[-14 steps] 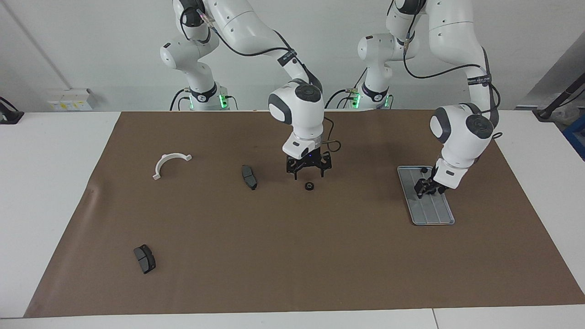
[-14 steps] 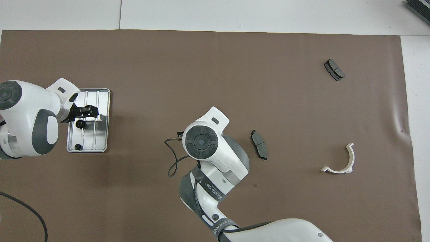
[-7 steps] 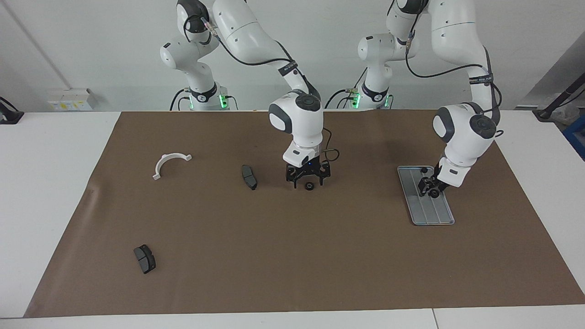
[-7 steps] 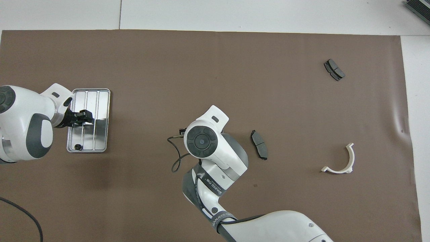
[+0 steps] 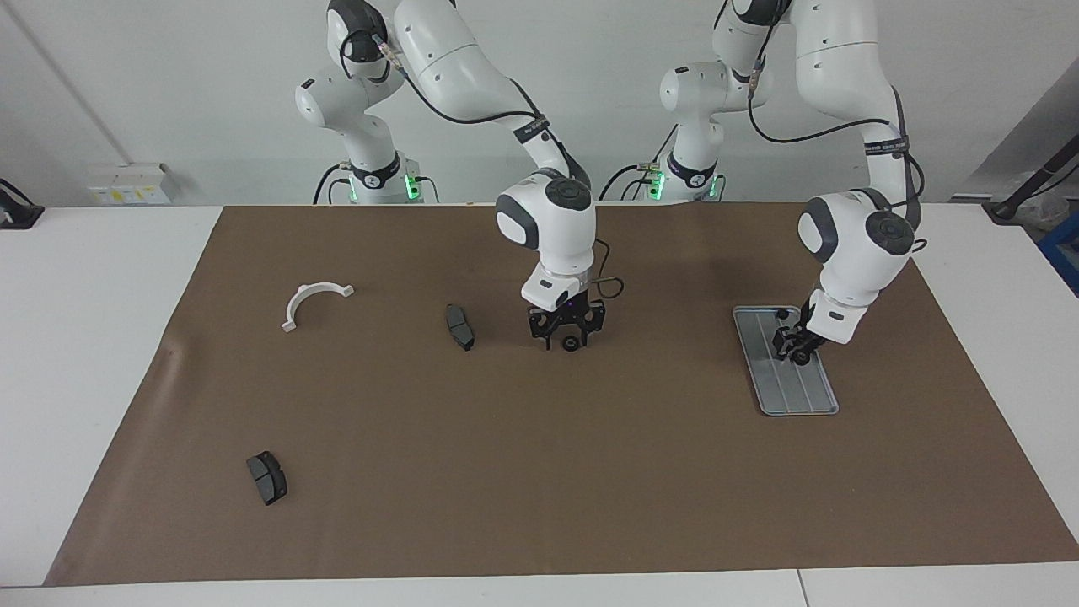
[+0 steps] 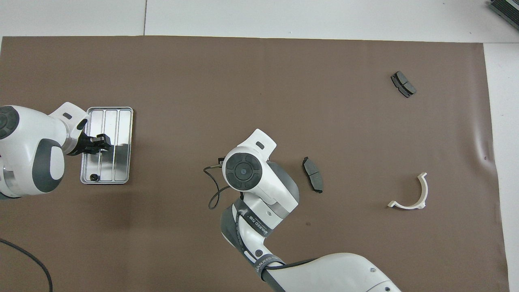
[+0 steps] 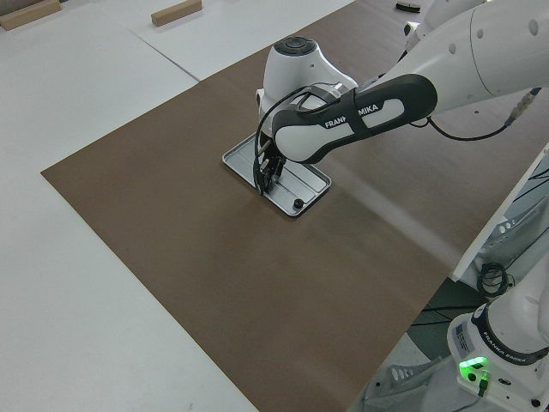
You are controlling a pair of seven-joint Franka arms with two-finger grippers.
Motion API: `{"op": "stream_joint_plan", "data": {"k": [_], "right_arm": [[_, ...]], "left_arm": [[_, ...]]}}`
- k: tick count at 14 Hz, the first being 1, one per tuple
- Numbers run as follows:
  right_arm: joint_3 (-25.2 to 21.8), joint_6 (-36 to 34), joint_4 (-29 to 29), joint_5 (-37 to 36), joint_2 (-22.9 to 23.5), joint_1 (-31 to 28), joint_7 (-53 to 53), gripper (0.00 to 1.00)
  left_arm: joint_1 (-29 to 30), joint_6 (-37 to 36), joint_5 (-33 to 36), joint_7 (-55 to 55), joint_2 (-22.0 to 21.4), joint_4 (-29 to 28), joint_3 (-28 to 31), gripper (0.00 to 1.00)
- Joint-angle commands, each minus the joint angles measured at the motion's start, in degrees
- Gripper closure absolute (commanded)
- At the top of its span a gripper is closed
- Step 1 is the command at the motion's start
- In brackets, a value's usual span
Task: Place bearing gear from tray to pile
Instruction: 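Grasp a second black gear on the tray with the left gripper, then place the gear near the clip with the right gripper while the left gripper centers another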
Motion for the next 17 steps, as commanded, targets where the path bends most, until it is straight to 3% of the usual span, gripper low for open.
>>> {"op": "stream_joint_plan", "data": {"k": [1,3,4,5,6,7,9,12,17], "right_arm": [[0.1,1.3,-0.6,-0.8,0.5,0.3,-0.4,0.28],[0.1,1.2,-0.1,-0.8,0.5,0.3,-0.5,0.32],[0.1,1.1,-0.1,-0.8,0.5,0.4,-0.5,0.44],[0.1,1.1,-0.1,-0.8,0.5,0.3,-0.5,0.61],[0.1,1.1,0.0,-0.7,0.5,0.3,-0.4,0.85],[0.1,1.0,0.2,-0.7,0.5,0.3,-0.1,1.0],[0.1,0.1,1.4,-0.6,0.8,0.2,0.0,1.0],[-0.2,-5.2,3.7,0.2,-0.6,-0.6,0.1,1.0],[-0.4,-13.2,-0.5,0.3,-14.2,-11.7,-5.5,1.0]], "left_arm": [[0.5,1.6,0.5,-0.4,-0.9,-1.9,-0.2,0.61],[0.5,1.2,0.5,-0.4,-0.8,-1.5,-0.2,0.79],[0.4,0.7,0.5,-0.4,-0.7,-1.0,-0.2,0.88],[0.2,0.3,0.5,-0.5,-0.2,-0.1,-0.2,0.92],[-0.2,-0.7,0.5,-0.5,0.1,1.3,-0.2,0.98],[-0.3,-2.2,0.5,-0.5,0.4,2.8,-0.2,1.0],[-0.7,-6.7,0.4,-1.0,1.7,8.5,-0.8,1.0],[-6.1,-10.6,0.4,-8.0,3.0,14.6,-0.7,1.0],[-18.2,-10.9,0.4,-29.2,2.8,13.9,-0.8,1.0]]}}
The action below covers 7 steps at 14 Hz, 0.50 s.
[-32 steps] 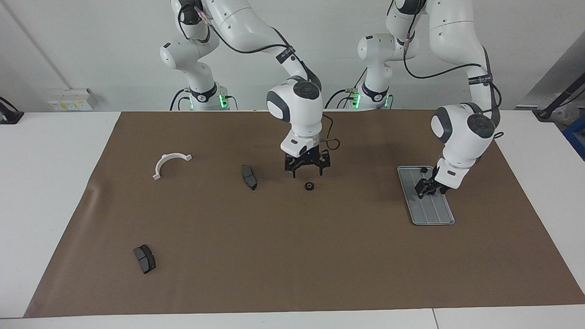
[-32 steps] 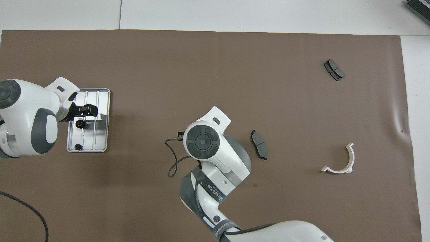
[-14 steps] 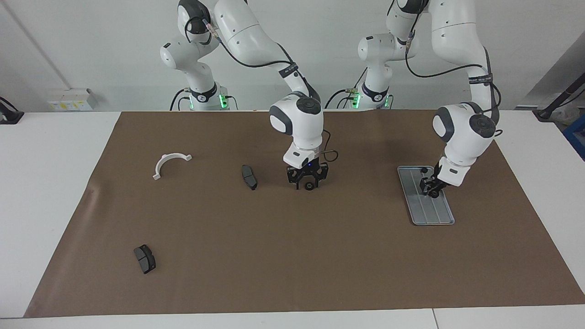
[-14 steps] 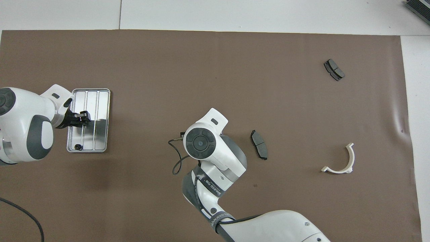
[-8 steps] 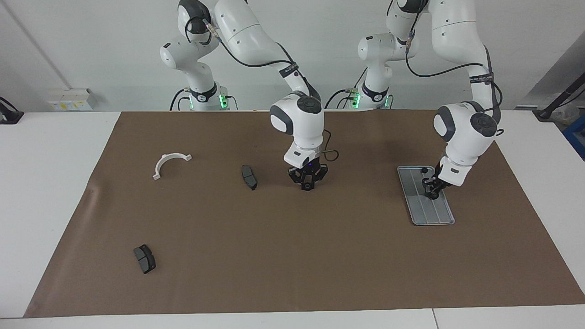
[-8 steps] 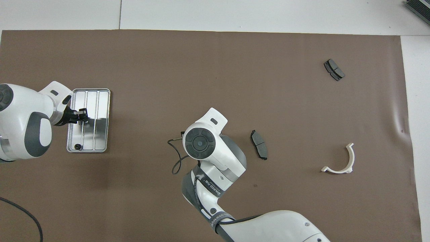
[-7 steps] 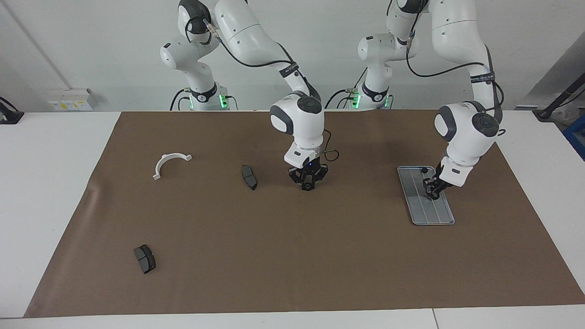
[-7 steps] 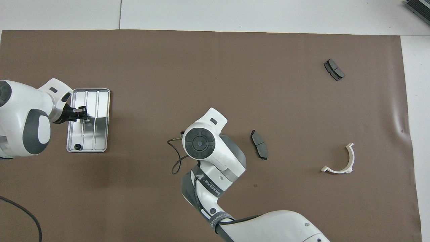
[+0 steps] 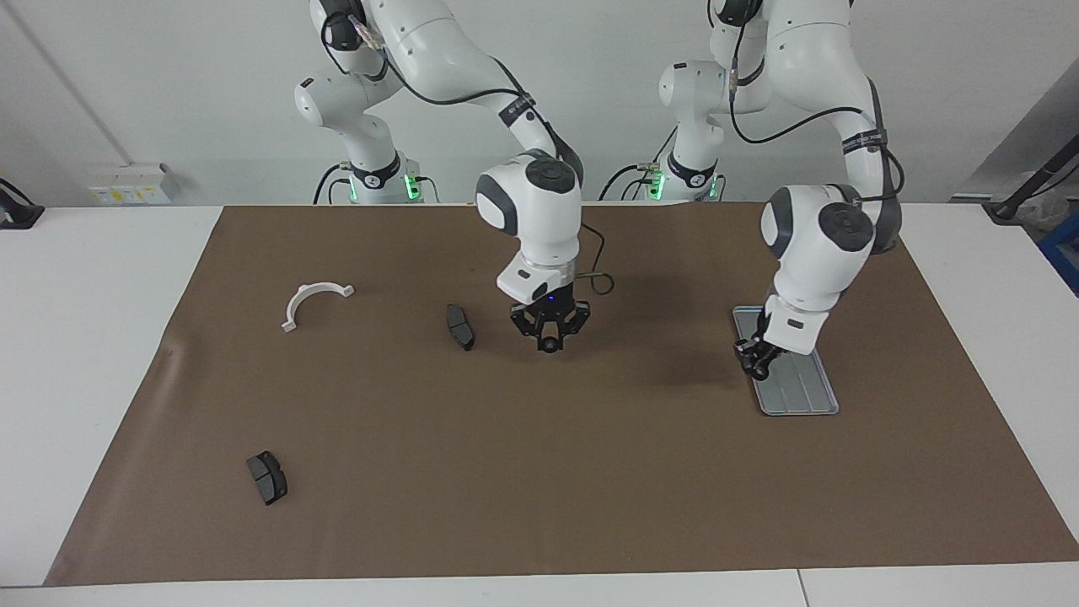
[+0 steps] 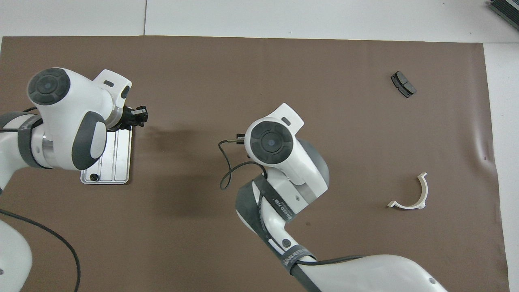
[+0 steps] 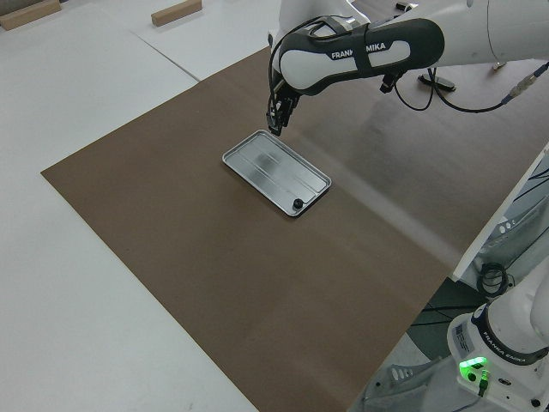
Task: Place bearing gear from tray to pile
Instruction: 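Place the gear near the clip with the right gripper while the left gripper centers another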
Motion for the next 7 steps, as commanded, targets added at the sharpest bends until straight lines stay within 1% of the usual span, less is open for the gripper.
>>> {"op": "stream_joint_plan", "data": {"k": [1,3,5,7], "right_arm": [[0.9,-3.4,-5.0,0.3,-8.0,-8.1,-7.8,1.0],[0.9,-6.1,-5.4,0.3,-9.2,-14.0,-15.1,1.0],[1.0,-5.8,-6.3,0.4,-9.2,-19.5,-21.9,1.0],[1.0,-5.3,-9.1,0.9,-9.5,-24.6,-29.2,1.0]], "left_arm": [[-7.1,-1.2,0.4,-9.1,0.5,0.5,0.8,1.0],[-12.9,-1.7,0.3,-9.9,0.5,0.5,0.8,1.0],[-17.6,-1.3,0.3,-12.3,0.9,0.6,0.8,1.0],[-21.2,0.8,0.3,-17.2,1.8,0.7,0.8,1.0]]}}
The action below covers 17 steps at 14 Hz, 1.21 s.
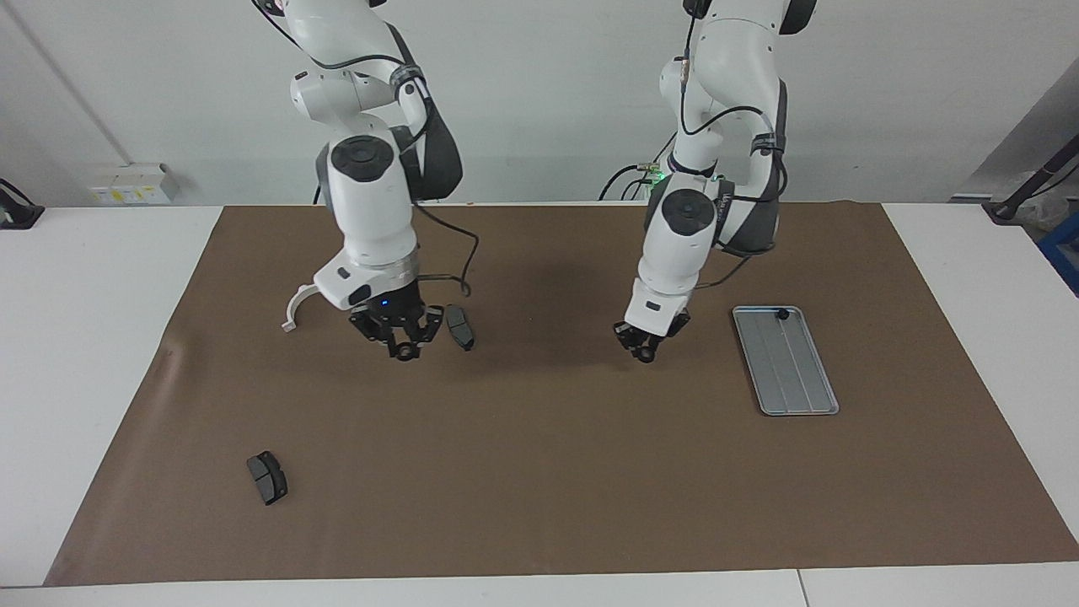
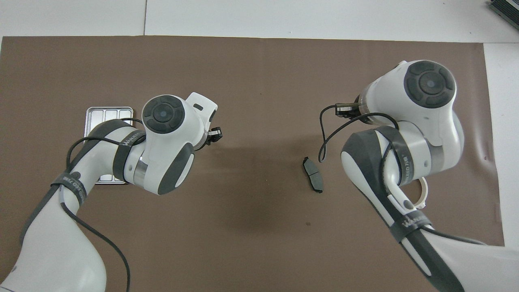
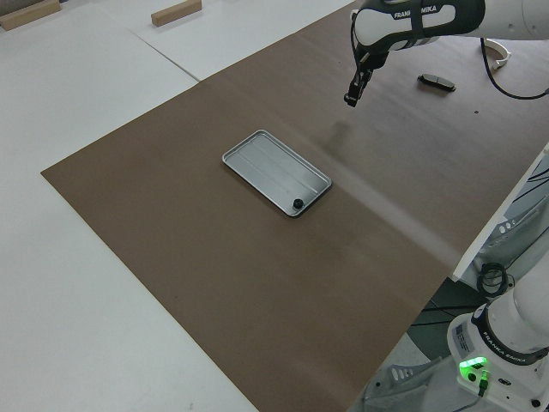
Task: Place bearing gear from tray to pile
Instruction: 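Place the gear near the clip with the right gripper while the left gripper centers another, then grasp the centered gear with the right gripper while the left gripper returns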
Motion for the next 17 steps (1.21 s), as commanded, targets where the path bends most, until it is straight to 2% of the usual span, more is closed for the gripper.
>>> {"op": "stream_joint_plan", "data": {"k": [1,3,4,5,7,8,11,12,13,14,15,17], "right_arm": [[1.0,2.8,-5.3,1.9,-0.9,-6.8,-9.1,1.0],[0.9,7.5,-9.1,3.5,-0.8,-11.0,-16.2,1.0],[0.9,10.0,-10.6,4.5,-0.3,-13.1,-18.5,1.0],[0.9,11.8,-11.9,4.9,-0.1,-13.7,-19.9,1.0],[1.0,15.0,-14.0,5.1,0.7,-15.0,-20.6,1.0],[1.0,15.8,-14.7,5.1,0.8,-15.2,-20.6,1.0],[1.0,19.3,-16.9,5.1,1.5,-15.4,-20.6,1.0],[1.0,19.4,-16.9,5.1,2.3,-15.4,-20.6,1.0],[1.0,20.1,-16.8,5.1,3.3,-15.4,-20.5,0.9],[1.0,21.4,-16.9,5.1,3.7,-15.1,-20.1,0.52],[1.0,21.2,-16.8,5.1,3.7,-14.9,-20.0,0.01],[1.5,20.2,-16.0,5.4,2.3,-14.3,-19.7,0.0]], "left_arm": [[-5.5,3.1,0.3,-5.4,2.0,0.6,1.1,1.0],[-7.8,8.0,0.3,-7.6,4.1,0.6,1.1,0.99],[-9.1,9.2,0.3,-7.8,4.8,0.6,1.1,0.94],[-9.5,10.0,0.3,-7.7,5.0,0.6,1.1,0.77],[-10.0,11.1,0.3,-7.8,5.0,0.6,1.1,0.18],[-10.0,10.3,0.3,-7.8,5.0,0.6,1.2,0.0],[-6.2,9.0,0.4,-7.0,4.2,0.8,1.6,0.0],[-2.5,6.6,0.5,-6.0,3.1,0.9,1.7,0.0],[1.6,4.7,0.5,-1.5,1.6,1.0,1.4,0.0],[5.6,2.6,0.4,5.1,0.5,0.6,1.3,0.0],[8.6,-0.2,0.3,10.6,-0.3,0.6,1.3,0.0],[13.8,-3.6,0.3,18.4,-1.6,0.3,1.4,0.0]]}}
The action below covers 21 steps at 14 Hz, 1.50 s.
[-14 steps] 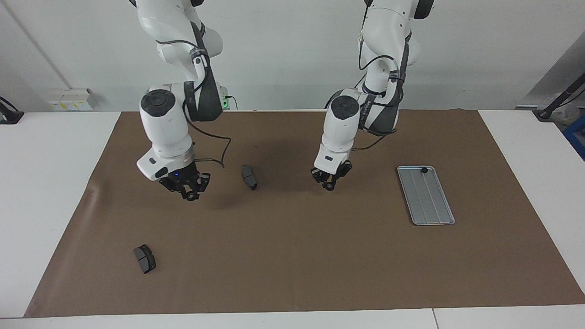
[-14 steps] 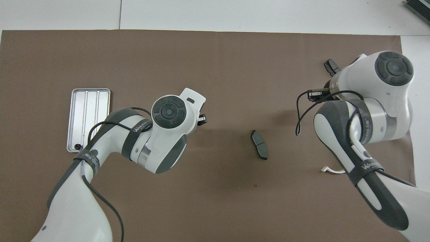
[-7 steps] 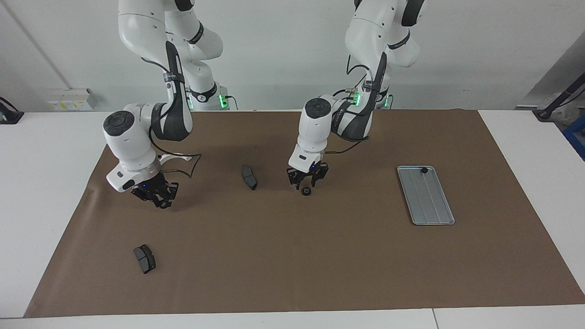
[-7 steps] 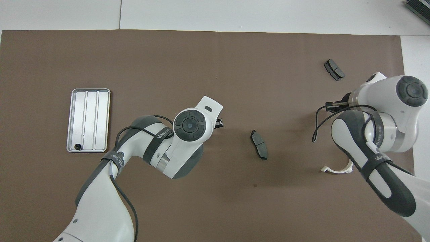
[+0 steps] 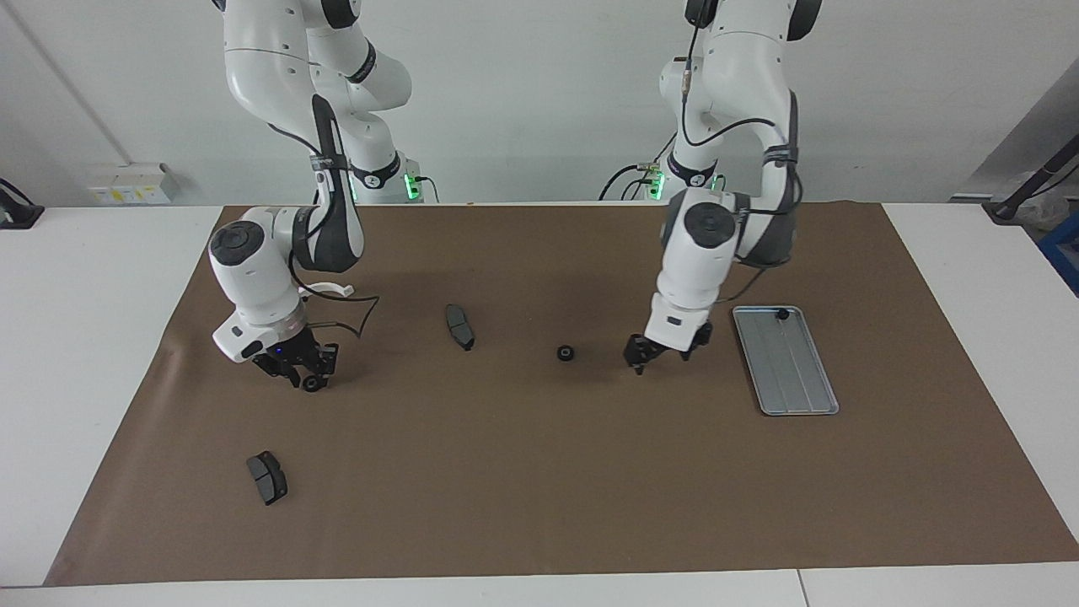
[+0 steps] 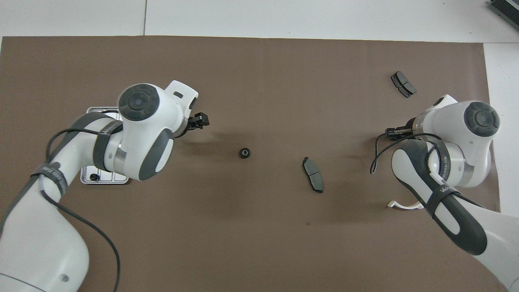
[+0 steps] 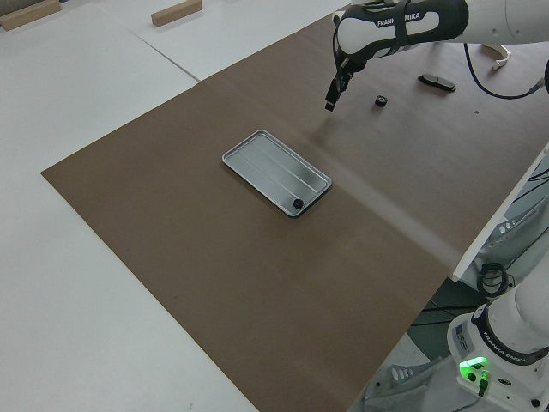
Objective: Place bearing gear from tray to pile
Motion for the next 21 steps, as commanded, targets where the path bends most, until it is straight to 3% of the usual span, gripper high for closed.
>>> {"op": "stream_joint_plan", "data": {"k": [1,6,10,14,17,21], "right_arm": [[1.2,-2.8,1.4,1.1,-3.2,1.0,0.5,0.0],[1.3,-13.7,9.6,1.1,-5.0,11.2,12.8,0.0],[1.3,-12.5,10.9,0.3,-4.1,25.1,28.5,0.0],[1.3,-9.8,17.1,0.1,2.8,32.7,35.1,0.0],[1.3,-9.6,24.6,-2.2,11.9,37.7,39.9,0.0],[1.3,-5.2,25.2,-4.9,15.6,38.0,40.1,0.0]], "left_arm": [[6.3,-3.6,0.3,9.6,-3.1,-2.3,-0.8,0.0],[17.4,-3.4,0.3,31.1,-8.8,-10.6,-0.8,0.0],[20.5,-0.1,0.2,37.0,-12.1,-17.9,-0.8,0.05],[20.7,5.6,0.2,37.8,-15.0,-25.2,-0.8,0.17],[21.4,6.0,0.2,38.3,-15.7,-26.5,-0.7,0.27],[22.9,6.4,0.2,39.9,-16.1,-27.5,-0.7,0.33]]}}
